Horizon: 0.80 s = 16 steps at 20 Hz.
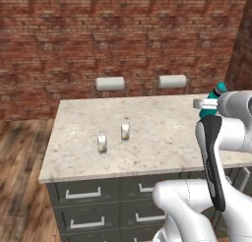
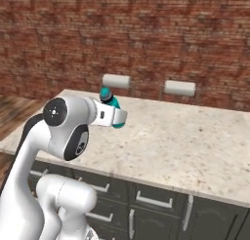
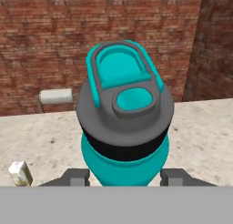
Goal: Move the drinks to the dining counter.
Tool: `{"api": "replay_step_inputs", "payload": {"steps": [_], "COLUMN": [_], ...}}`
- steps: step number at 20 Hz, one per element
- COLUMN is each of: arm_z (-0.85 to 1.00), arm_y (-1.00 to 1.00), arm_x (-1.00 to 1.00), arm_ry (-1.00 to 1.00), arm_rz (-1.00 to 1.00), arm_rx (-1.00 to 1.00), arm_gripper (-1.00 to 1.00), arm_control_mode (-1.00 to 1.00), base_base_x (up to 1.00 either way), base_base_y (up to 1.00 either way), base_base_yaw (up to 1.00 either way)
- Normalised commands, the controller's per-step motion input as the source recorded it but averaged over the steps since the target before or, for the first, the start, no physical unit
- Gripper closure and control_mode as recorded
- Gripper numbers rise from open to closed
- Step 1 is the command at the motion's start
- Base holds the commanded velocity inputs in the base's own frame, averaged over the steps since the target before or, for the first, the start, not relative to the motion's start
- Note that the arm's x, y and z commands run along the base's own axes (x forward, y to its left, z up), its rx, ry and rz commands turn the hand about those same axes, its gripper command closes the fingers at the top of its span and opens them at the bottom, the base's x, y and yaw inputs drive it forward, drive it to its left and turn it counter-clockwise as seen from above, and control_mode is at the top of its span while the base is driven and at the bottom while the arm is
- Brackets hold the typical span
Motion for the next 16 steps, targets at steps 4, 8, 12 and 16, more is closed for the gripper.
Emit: {"api": "replay_step_inputs", "payload": {"steps": [4, 8, 12, 16], "arm_z": [0.00, 0.00, 0.00, 0.00], "arm_y": [0.00, 0.00, 0.00, 0.00], "arm_x": [0.00, 0.00, 0.00, 0.00], "arm_ry": [0.00, 0.00, 0.00, 0.00], "arm_rz": [0.00, 0.00, 0.00, 0.00], "arm_rx": [0.00, 0.00, 0.00, 0.00], "arm_gripper": [1.00, 1.00, 1.00, 1.00], "arm_control_mode": [1.00, 1.00, 1.00, 1.00], "base_base_x": [0.39, 0.26, 0.01, 0.00], "base_base_y": [0.50, 0.18, 0.05, 0.06], "base_base_yaw": [0.10, 0.09, 0.04, 0.00]}}
